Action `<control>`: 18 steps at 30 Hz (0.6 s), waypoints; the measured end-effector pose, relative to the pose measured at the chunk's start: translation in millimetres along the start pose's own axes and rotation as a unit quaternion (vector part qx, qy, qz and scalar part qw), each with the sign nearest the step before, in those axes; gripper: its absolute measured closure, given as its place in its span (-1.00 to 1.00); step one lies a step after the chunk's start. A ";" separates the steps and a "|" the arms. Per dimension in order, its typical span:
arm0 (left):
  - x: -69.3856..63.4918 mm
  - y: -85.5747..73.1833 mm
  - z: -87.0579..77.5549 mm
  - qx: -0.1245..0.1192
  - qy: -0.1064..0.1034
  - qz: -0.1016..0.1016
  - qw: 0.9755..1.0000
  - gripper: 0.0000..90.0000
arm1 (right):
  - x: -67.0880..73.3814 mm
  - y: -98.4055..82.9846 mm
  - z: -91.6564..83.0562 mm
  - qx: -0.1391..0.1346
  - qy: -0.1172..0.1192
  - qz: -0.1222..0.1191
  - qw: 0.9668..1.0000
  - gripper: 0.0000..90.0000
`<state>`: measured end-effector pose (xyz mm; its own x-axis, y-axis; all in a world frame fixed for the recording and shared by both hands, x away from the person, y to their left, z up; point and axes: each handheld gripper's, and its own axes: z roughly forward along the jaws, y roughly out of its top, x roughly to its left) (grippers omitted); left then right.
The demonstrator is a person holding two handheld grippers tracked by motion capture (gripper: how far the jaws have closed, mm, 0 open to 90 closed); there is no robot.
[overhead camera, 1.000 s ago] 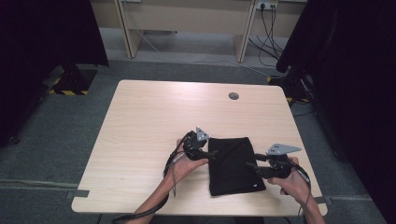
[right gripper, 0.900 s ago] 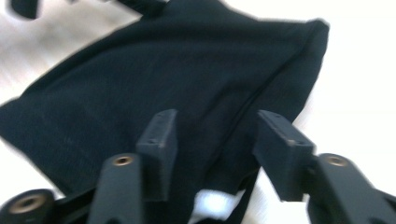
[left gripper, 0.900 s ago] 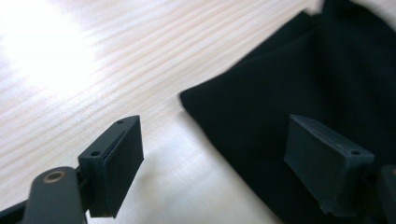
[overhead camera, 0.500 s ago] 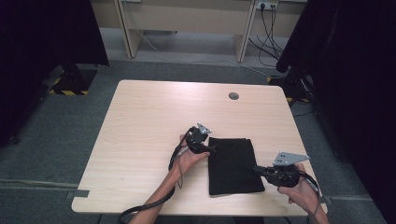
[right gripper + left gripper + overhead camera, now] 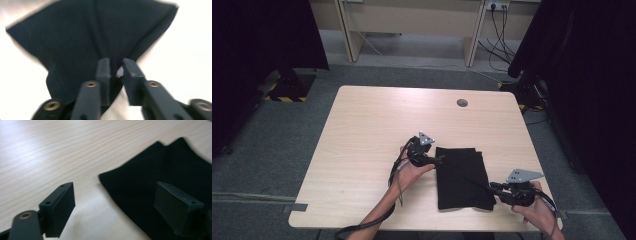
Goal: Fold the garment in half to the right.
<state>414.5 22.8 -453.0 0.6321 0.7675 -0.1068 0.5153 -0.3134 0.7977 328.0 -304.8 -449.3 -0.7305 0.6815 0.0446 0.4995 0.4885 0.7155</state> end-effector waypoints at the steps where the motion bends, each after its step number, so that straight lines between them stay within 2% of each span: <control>1: -5.4 -3.7 -7.6 0.000 -0.009 0.006 1.000 -0.68 | -1.4 4.0 -2.8 -0.010 -0.005 0.003 1.000 0.51; 5: -31.0 -27.6 -28.0 0.006 -0.047 0.028 0.998 -0.72 | -9.5 23.0 -4.2 -0.037 -0.022 0.015 0.999 0.23; 9: -52.1 -45.6 -34.6 0.009 -0.067 0.044 0.997 -0.76 | -25.9 45.5 17.0 -0.033 -0.036 0.031 0.998 -0.03; 10: -56.4 -48.7 -33.9 0.015 -0.069 0.053 0.996 -0.76 | -32.3 51.5 23.9 -0.031 -0.042 0.037 0.998 -0.06; 13: -62.3 -57.3 -30.7 0.031 -0.057 0.078 0.995 -0.76 | -53.1 66.8 46.2 -0.013 -0.056 0.064 0.996 -0.15; 14: -62.3 -59.6 -29.0 0.036 -0.056 0.081 0.995 -0.77 | -59.6 69.9 54.0 -0.006 -0.056 0.075 0.996 -0.16; 16: -60.8 -63.3 -25.5 0.042 -0.056 0.073 0.995 -0.78 | -70.2 72.9 70.4 0.017 -0.043 0.092 0.995 -0.18; 17: -60.5 -63.4 -25.2 0.044 -0.057 0.068 0.995 -0.80 | -74.1 73.3 77.4 0.027 -0.038 0.101 0.994 -0.12; 18: -60.8 -63.4 -25.5 0.044 -0.056 0.072 0.995 -0.80 | -77.1 73.1 82.9 0.039 -0.031 0.102 0.994 0.04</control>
<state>328.7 10.2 -482.0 0.7606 0.6460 -0.0638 0.4602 -0.4672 0.7549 459.4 -276.4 -458.3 -0.5823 0.8011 0.1383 0.6700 0.3765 0.6398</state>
